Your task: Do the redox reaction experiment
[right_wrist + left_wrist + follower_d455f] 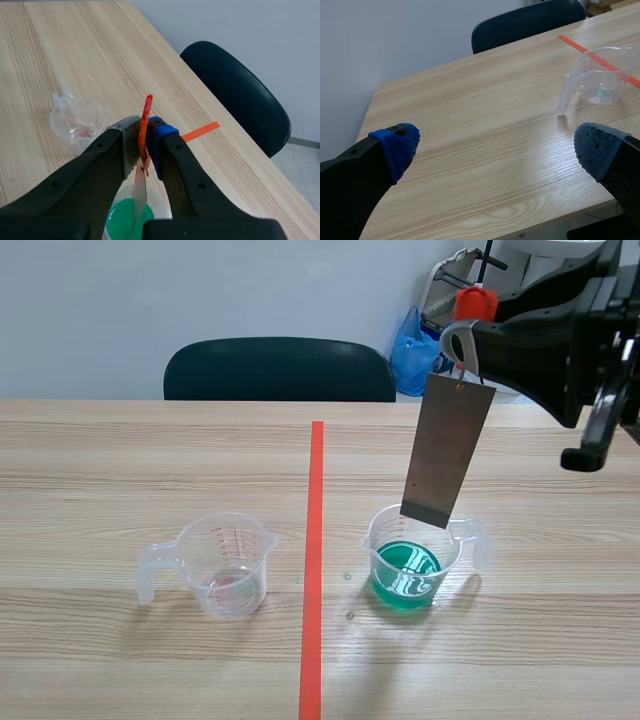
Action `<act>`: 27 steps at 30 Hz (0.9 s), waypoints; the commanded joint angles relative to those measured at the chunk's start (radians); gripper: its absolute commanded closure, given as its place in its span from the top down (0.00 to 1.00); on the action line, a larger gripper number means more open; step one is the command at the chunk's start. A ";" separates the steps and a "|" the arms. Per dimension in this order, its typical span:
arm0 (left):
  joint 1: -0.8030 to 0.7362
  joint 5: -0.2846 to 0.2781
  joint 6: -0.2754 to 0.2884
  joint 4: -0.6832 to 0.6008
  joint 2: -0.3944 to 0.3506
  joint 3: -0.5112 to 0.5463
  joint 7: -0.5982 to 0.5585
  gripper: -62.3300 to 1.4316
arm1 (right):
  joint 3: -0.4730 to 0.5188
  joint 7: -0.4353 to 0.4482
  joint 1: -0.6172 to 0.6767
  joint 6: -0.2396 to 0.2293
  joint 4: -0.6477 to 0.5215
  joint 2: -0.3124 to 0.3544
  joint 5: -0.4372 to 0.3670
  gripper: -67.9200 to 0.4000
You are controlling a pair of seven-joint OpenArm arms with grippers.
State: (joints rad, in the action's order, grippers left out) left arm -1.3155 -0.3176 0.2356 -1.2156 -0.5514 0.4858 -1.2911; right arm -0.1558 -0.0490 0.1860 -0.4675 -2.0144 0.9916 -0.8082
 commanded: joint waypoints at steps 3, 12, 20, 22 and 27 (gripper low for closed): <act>-0.001 -0.011 -0.001 -0.010 0.005 0.008 -0.014 1.00 | 0.020 0.019 -0.017 0.003 -0.003 0.002 -0.008 0.02; -0.001 -0.011 -0.001 -0.010 0.005 0.008 -0.014 1.00 | 0.019 0.027 -0.017 0.003 0.008 0.000 -0.008 0.02; -0.001 -0.013 0.003 -0.010 -0.003 0.008 -0.010 1.00 | 0.019 0.029 -0.017 0.002 0.008 0.000 -0.008 0.02; -0.001 -0.014 0.019 -0.010 -0.013 0.008 0.003 1.00 | 0.019 0.029 -0.017 -0.001 0.008 0.000 -0.008 0.02; 0.039 -0.011 0.148 -0.010 -0.076 0.008 0.080 0.61 | 0.019 0.034 -0.017 -0.001 0.008 0.000 -0.008 0.02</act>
State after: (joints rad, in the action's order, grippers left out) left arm -1.2964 -0.3195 0.3756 -1.2152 -0.6067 0.4858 -1.2106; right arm -0.1558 -0.0338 0.1860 -0.4713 -2.0071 0.9886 -0.8082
